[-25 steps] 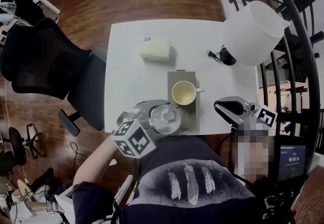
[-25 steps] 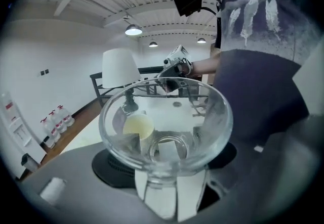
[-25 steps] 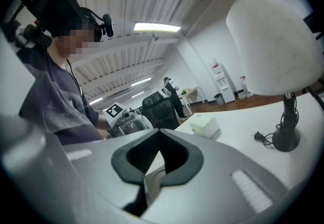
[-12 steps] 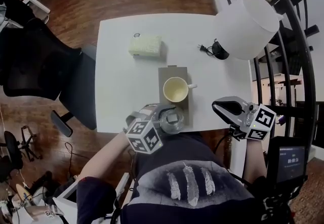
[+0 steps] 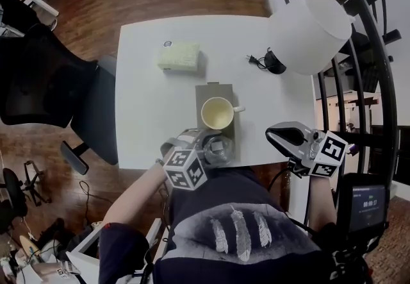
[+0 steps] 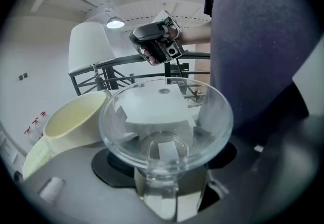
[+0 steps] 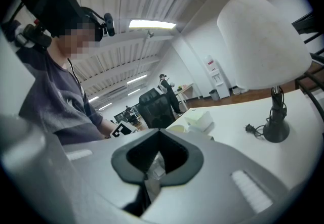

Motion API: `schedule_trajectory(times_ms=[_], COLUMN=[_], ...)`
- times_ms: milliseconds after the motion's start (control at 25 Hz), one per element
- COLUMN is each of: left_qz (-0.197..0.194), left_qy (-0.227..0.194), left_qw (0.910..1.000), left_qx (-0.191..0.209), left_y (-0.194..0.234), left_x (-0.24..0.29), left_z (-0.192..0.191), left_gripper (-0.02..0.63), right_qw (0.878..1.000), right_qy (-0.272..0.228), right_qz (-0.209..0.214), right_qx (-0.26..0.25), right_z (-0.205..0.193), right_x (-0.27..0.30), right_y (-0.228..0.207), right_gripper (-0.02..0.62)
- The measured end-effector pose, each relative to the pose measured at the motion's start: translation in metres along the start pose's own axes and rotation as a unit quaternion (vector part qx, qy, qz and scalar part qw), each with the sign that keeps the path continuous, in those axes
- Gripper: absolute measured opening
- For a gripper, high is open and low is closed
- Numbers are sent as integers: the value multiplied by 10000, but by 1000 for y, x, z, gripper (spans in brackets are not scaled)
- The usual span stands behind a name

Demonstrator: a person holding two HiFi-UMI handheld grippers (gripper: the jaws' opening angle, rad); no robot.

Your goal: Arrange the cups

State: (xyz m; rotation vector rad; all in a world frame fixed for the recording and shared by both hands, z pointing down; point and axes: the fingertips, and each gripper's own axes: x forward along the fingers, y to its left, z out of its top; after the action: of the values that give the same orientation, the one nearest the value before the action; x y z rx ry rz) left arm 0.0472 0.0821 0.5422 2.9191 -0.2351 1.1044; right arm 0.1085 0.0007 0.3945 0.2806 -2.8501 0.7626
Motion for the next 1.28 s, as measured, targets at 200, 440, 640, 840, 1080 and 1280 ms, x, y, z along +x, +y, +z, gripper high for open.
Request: schedule_trajectory(times_ms=[200,440,640,840,1080,1280], left_qz=[-18,-54,-146,-58,151,334], left_qy=[-95,-218,-401,-524,-570,-586], left_qw=[10000,9995,9979,9969,9964,9954], left_qx=[3,-242,-490,-587,-606,-676], left_y=[-1,-1,-7,-2,2,1], left_x=[0,-5,-10,-22,-44,-69], left_z=[1,-1,4,7,11,13], left_gripper=[373,387,461,471,472,472], right_qw=[10000,9999,9999,9998,9998,9999], right_qy=[39,106,148,193,168,90], right_qz=[23,95,77,9,12,87], right_qx=[23,-3,25,48,42,39], right_z=[-2,-4,-4,-6,-3,1], right_x=[2,11,9,8,8,11], right_y=[0,0,3,2,3,5], right_gripper=[3,3,3,3,3,3])
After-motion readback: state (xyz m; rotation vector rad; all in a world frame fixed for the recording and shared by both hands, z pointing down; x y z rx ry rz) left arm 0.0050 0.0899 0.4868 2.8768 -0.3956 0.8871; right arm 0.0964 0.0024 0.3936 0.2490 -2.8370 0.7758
